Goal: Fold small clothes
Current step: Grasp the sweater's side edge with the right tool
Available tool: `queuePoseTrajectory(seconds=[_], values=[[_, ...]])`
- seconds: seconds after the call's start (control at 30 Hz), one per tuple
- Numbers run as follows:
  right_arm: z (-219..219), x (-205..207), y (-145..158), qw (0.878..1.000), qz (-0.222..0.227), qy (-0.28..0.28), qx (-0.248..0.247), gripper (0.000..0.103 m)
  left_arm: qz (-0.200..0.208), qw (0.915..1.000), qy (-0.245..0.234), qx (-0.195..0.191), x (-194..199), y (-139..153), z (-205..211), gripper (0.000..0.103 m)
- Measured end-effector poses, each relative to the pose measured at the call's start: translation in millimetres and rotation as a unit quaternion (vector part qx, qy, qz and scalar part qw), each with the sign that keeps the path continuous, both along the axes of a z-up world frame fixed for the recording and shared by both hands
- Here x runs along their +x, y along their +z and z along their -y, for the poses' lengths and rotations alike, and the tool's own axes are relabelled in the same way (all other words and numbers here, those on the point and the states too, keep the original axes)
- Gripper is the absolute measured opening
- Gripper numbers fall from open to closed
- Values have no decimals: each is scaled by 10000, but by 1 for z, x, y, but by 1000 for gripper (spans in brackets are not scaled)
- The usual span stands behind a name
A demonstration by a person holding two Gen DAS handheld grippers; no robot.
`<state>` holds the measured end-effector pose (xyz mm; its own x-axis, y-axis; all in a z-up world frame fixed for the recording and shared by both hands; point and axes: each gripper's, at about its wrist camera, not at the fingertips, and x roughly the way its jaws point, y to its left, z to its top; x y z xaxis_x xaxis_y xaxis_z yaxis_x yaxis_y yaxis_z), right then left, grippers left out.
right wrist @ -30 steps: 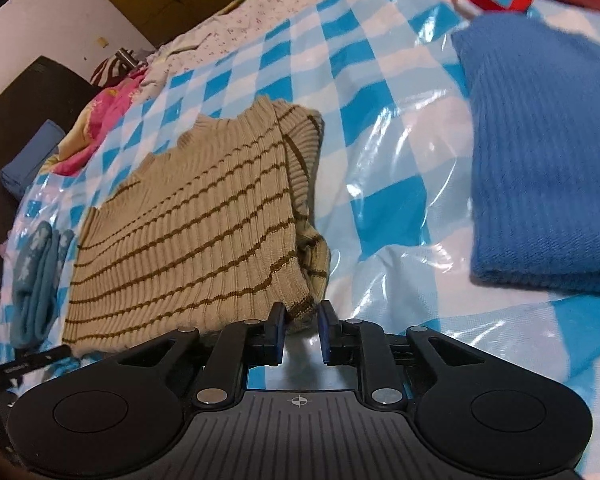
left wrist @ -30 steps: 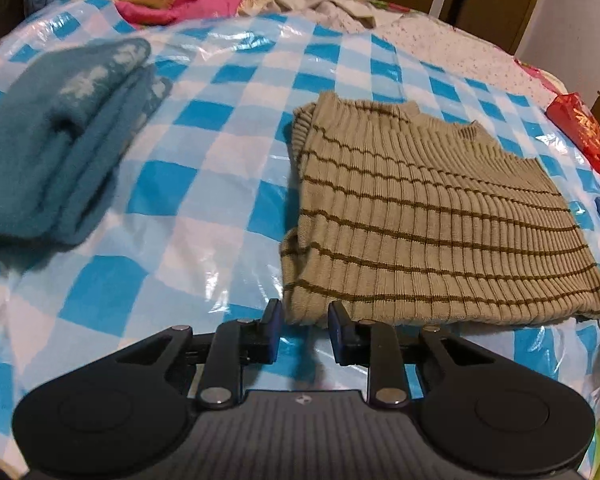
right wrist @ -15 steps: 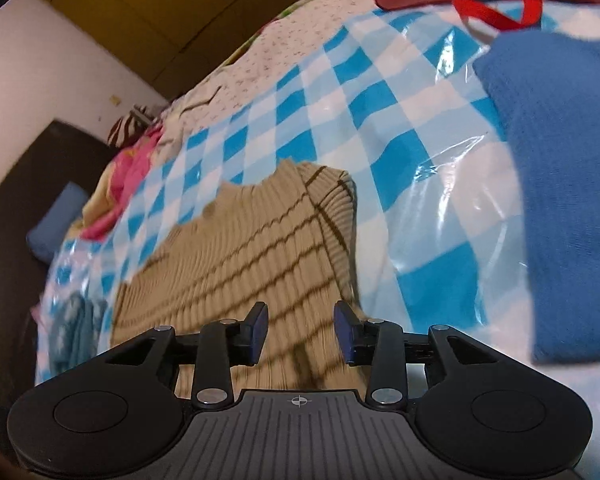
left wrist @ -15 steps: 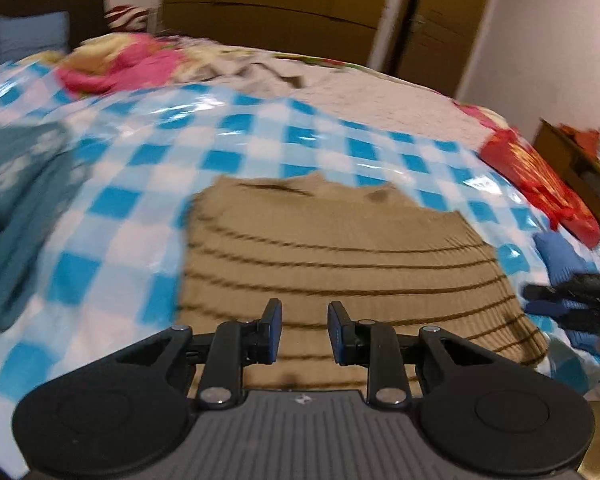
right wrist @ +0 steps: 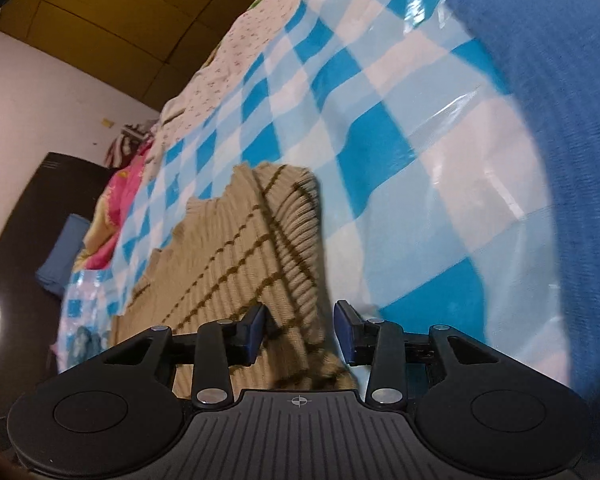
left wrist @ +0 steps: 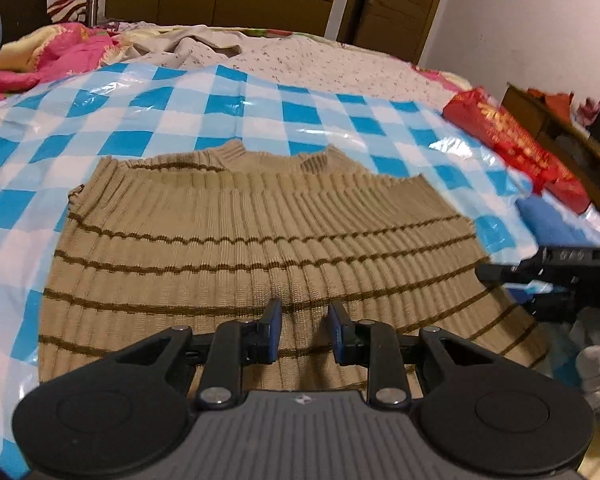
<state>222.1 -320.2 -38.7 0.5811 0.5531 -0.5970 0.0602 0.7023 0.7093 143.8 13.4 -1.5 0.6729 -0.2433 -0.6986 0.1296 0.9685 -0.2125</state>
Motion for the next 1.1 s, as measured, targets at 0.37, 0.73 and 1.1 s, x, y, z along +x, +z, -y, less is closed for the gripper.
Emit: queuePoseTrajectory(seconds=[0.37,0.73,1.1], values=[[4,3,-4,9999,-49,-37,157,37,47,9999,-30,101,0,-4,2,37],[3,4,-12,9976,9,147,678,39,-12,9998,-38,178,4,-5,5,38],[-8,2,-14,9990,219,128,377,33,-54,9996,1,266,5,-10,8,38]])
